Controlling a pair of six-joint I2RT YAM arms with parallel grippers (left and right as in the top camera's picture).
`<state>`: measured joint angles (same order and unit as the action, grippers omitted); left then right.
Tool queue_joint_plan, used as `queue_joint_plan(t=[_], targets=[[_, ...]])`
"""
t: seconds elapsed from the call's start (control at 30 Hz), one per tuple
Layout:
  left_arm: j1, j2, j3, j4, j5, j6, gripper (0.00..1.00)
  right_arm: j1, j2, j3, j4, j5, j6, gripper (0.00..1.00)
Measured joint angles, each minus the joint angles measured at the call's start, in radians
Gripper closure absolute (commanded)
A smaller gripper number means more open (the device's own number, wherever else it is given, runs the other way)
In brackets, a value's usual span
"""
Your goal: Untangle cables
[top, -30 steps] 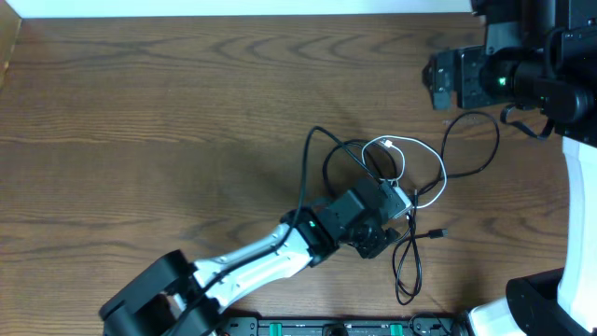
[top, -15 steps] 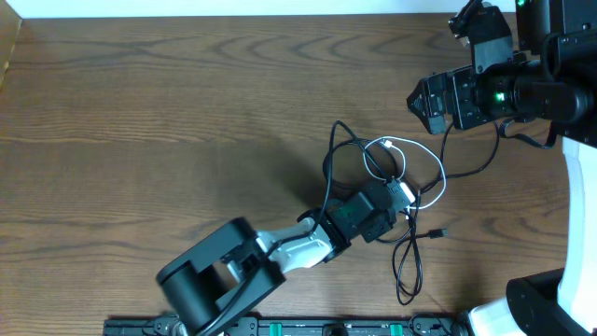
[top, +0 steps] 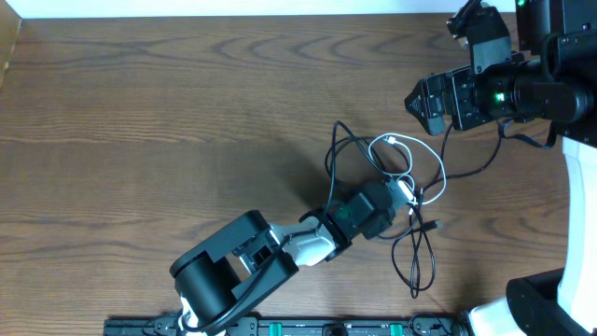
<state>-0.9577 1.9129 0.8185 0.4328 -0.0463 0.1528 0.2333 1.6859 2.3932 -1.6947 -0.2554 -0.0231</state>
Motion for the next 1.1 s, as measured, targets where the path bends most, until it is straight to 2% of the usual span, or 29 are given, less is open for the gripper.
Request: queue_joint_plan(t=[0.13, 0.4, 0.53, 0.6, 0.67, 0.77, 0.87, 1.03, 1.1], targets=[[0.069, -0.03, 0.0, -0.028, -0.069, -0.031, 0.93, 0.0, 0.0, 0.0, 0.0, 0.0, 0.0, 0.01], [0.361, -0.32, 0.0, -0.22, -0.143, -0.105, 0.92, 0.0, 0.0, -0.008, 0.0, 0.001, -0.004, 0.01], [0.455, -0.412, 0.0, -0.321, -0.134, -0.114, 0.92, 0.004, 0.0, -0.052, 0.0, 0.0, -0.007, 0.01], [0.49, -0.434, 0.0, -0.358, -0.085, -0.12, 0.92, 0.013, 0.0, -0.089, 0.0, 0.0, -0.007, 0.01], [0.514, -0.439, 0.0, -0.391, -0.01, -0.124, 0.85, 0.031, 0.0, -0.137, 0.001, -0.001, -0.011, 0.01], [0.518, -0.439, 0.0, -0.455, 0.1, -0.124, 0.64, 0.067, 0.0, -0.224, 0.008, -0.003, -0.016, 0.01], [0.509, -0.439, 0.0, -0.501, 0.176, -0.132, 0.54, 0.111, 0.0, -0.317, 0.038, -0.004, -0.023, 0.01], [0.503, -0.439, 0.0, -0.575, 0.281, -0.13, 0.54, 0.173, 0.0, -0.467, 0.183, -0.003, -0.033, 0.01], [0.503, -0.439, 0.0, -0.61, 0.327, -0.131, 0.58, 0.185, 0.0, -0.538, 0.288, -0.003, -0.036, 0.01]])
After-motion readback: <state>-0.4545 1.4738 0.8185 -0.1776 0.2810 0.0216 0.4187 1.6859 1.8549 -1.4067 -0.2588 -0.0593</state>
